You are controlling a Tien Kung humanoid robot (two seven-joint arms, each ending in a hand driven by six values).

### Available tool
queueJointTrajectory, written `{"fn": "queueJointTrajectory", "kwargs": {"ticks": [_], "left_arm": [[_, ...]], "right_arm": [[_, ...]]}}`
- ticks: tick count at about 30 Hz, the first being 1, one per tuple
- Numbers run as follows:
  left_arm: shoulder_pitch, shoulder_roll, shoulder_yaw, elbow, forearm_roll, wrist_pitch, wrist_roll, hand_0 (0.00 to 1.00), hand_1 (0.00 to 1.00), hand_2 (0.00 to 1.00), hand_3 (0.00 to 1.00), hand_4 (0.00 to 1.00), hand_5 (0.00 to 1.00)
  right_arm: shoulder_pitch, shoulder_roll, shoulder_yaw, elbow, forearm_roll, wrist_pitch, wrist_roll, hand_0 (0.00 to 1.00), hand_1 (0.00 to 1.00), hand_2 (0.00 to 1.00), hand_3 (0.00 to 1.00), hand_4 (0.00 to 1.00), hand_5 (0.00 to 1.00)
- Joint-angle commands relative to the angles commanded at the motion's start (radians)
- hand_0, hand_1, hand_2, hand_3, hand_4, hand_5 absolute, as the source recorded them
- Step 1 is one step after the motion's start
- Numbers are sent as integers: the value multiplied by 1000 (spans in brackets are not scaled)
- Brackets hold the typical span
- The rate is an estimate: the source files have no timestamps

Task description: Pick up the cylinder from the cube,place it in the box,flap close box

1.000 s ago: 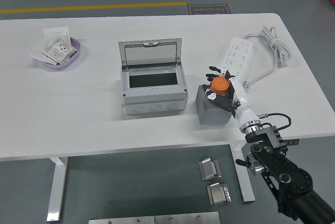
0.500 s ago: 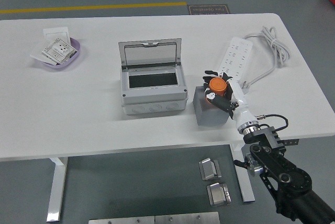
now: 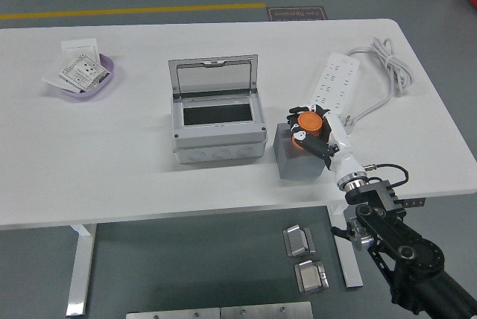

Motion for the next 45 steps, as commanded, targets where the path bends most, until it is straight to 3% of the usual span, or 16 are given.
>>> {"fn": "queueJointTrajectory", "kwargs": {"ticks": [3,4,14,15,16,21,22,27,28,33,34,36,45], "left_arm": [[1,0,0,0,0,0,0,733,763,745,864,868,513],[1,0,-1,0,0,0,0,732,761,744,863,868,513],[3,-1,-1,0,-1,1,1,732,761,743,862,868,513],[3,0,-2,0,-1,1,1,732,761,743,862,868,513],[4,0,-3,0,0,2,2,731,760,743,860,869,516],[5,-1,-19,0,15,1,4,731,760,743,860,869,516],[5,-1,-22,0,18,1,4,731,760,742,859,871,520],[1,5,-28,0,18,2,1,731,760,742,859,871,520],[1,6,-28,0,18,2,1,731,759,740,858,874,527],[-5,14,-53,0,42,1,6,731,759,740,858,874,527],[-6,16,-60,0,49,1,7,731,761,740,852,877,533],[-7,20,-73,0,61,1,9,731,761,740,852,877,533],[2,26,-100,0,81,2,14,731,761,739,853,879,541]], "right_arm": [[7,-5,1,8,-6,-3,-2,624,498,457,360,2,2],[10,-7,1,11,-9,-5,-2,610,460,413,315,2,2],[38,-22,4,38,-44,-14,-9,604,422,409,307,2,2],[41,-23,4,41,-51,-18,-11,604,422,409,307,2,2],[43,-25,2,46,-63,-24,-15,570,361,402,305,2,2],[63,-35,-21,84,-151,-62,-38,570,361,402,305,2,2],[68,-37,-27,93,-168,-67,-43,483,316,401,302,2,2],[88,-48,-54,136,-234,-91,-64,483,316,401,302,2,2],[91,-49,-57,141,-241,-94,-67,132,210,396,297,2,2],[112,-54,-68,155,-273,-109,-82,132,210,396,297,2,2],[116,-55,-70,154,-278,-113,-85,52,183,391,292,2,2],[123,-58,-75,150,-287,-119,-92,52,183,391,292,2,2],[183,-63,-143,84,-358,-166,-174,23,170,385,288,2,2]]}}
